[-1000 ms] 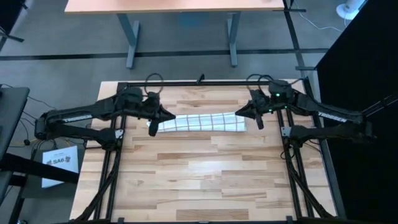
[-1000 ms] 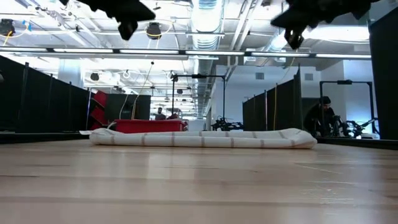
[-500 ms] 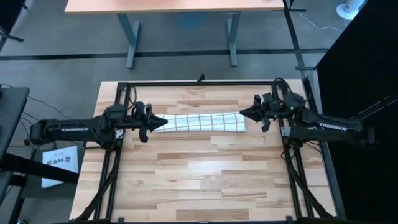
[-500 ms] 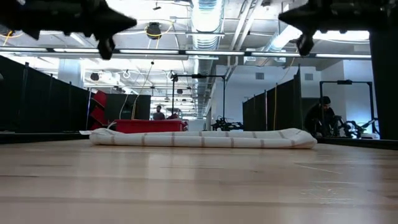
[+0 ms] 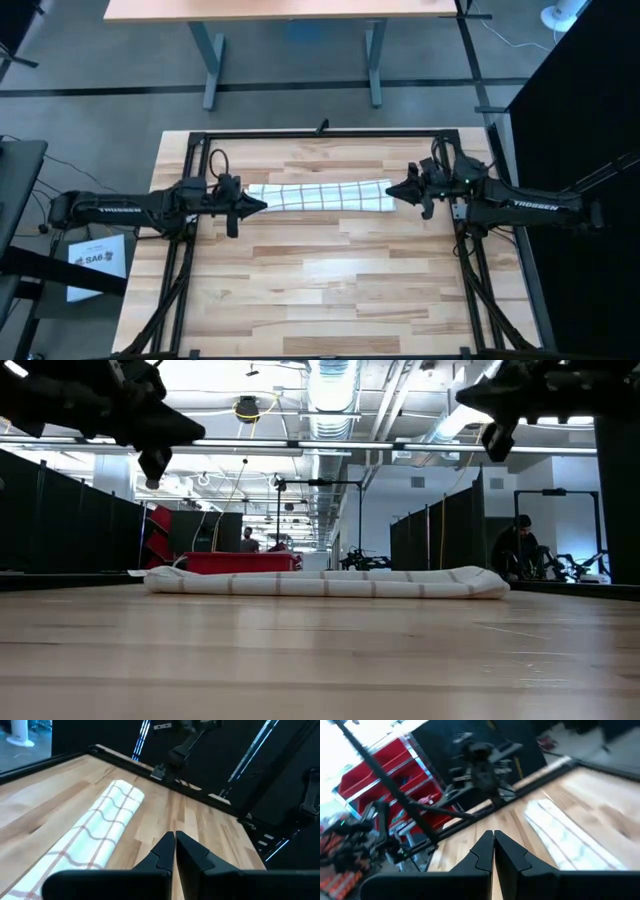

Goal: Roll towel
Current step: Return to Home Position

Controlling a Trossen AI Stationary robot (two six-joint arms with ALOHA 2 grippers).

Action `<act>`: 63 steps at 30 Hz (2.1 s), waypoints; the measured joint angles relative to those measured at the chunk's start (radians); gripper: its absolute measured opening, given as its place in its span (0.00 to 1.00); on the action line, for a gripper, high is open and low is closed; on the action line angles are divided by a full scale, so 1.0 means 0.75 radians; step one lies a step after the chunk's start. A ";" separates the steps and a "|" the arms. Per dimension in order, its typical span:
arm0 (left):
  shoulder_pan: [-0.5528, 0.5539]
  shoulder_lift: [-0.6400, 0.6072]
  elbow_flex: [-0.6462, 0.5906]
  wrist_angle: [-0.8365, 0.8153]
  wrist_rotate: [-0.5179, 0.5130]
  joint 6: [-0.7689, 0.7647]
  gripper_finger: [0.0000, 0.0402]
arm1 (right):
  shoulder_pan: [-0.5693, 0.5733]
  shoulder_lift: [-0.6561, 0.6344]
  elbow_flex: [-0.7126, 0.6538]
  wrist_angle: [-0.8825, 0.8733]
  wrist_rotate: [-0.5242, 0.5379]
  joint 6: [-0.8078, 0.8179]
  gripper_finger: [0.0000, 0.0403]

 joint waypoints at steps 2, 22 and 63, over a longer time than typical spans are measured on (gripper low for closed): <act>-0.031 -0.038 -0.043 0.051 0.004 0.029 0.00 | 0.019 -0.011 0.000 0.000 0.002 -0.044 0.00; -0.150 -0.422 -0.341 0.294 -0.017 0.140 0.00 | 0.022 -0.115 -0.450 0.734 0.020 0.020 0.00; -0.264 -0.758 -0.349 -0.173 -0.265 0.378 0.00 | 0.091 -0.212 -0.478 0.512 0.242 -0.216 0.00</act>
